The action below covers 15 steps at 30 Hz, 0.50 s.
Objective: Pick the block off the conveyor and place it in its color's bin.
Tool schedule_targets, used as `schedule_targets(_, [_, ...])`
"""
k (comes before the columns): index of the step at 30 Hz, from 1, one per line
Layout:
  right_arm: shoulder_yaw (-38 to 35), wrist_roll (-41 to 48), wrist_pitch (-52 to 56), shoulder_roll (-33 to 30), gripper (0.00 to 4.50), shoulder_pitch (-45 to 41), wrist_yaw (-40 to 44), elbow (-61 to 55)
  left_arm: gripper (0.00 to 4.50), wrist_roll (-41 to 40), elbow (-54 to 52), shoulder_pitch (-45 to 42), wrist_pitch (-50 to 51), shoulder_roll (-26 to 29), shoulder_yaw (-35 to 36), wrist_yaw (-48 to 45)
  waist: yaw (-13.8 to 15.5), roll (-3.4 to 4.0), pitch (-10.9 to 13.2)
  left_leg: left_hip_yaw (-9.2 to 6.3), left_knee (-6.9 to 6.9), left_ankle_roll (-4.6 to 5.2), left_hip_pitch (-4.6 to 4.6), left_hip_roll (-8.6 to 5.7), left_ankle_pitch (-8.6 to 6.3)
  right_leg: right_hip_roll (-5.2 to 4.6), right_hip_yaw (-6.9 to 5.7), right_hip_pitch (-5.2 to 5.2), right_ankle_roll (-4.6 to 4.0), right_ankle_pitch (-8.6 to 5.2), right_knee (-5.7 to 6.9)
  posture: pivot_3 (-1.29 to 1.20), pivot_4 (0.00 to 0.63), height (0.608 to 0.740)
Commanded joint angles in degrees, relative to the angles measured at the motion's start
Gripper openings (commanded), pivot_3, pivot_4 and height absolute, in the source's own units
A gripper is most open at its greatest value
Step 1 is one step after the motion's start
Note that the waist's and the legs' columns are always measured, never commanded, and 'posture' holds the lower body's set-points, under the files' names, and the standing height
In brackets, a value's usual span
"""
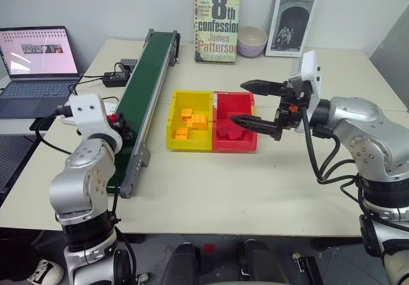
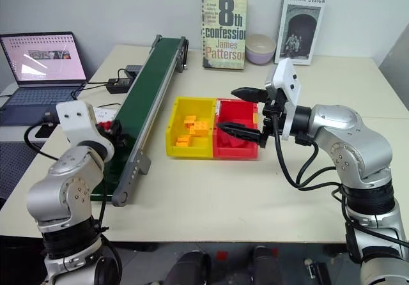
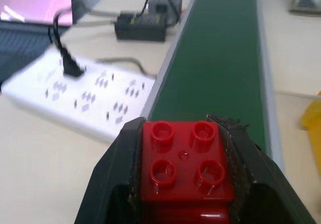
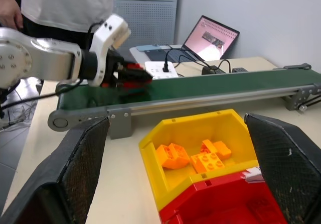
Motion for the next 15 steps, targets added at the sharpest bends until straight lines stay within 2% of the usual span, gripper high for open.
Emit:
schedule_targets(1, [-4.1, -1.7, 1.3, -2.2, 4.5, 4.6, -5.4, -6.2, 1.54, -3.9, 6.0, -9.1, -5.6, 3.7, -7.9, -15.4, 0.6, 0.01, 0.0, 0.05, -0.01, 0.0, 0.01, -0.02, 0.0, -0.01, 0.04, 0.0, 0.0, 0.0, -0.03, 0.0, 0.15, 0.74])
schedule_targets(4, [-4.8, -3.6, 2.7, -3.0, 4.5, 7.8, -9.7, -9.6, 1.54, -3.9, 14.4, -15.8, -11.2, 3.4, -13.9, -24.5, 0.7, 0.01, 0.0, 0.32, -0.01, 0.01, 0.03, -0.1, -0.01, -0.07, 0.11, -0.01, 0.0, 0.0, -0.12, 0.0, 0.15, 0.74])
schedule_targets(9, [-7.1, -5.0, 7.5, -2.5, 4.5, 11.0, -18.0, -14.7, 1.54, -0.3, 32.7, -26.6, -25.4, -1.7, -26.4, -42.6, 0.8, 0.0, 0.0, 0.27, -0.02, 0.02, -0.04, -0.04, -0.01, 0.01, 0.03, -0.05, 0.01, -0.01, -0.12, 0.0, 0.15, 0.74])
schedule_targets(11, [-8.0, -5.3, 9.2, -2.4, 4.5, 11.9, -20.7, -16.6, 1.54, 3.2, 42.0, -30.3, -33.2, -4.3, -30.0, -46.6, 0.7, 0.0, 0.0, 0.28, -0.04, 0.02, -0.03, -0.07, -0.01, 0.0, 0.04, -0.05, -0.01, -0.02, -0.09, 0.0, 0.15, 0.74])
schedule_targets(15, [-9.7, -4.0, 12.6, -2.1, 4.5, 13.3, -23.8, -20.5, 1.54, 7.0, 57.3, -36.4, -43.9, -9.2, -32.2, -50.0, -0.1, 0.01, 0.0, 0.45, -0.06, 0.05, -0.03, -0.03, -0.03, 0.02, 0.16, -0.14, 0.01, -0.02, -0.09, 0.0, 0.15, 0.74])
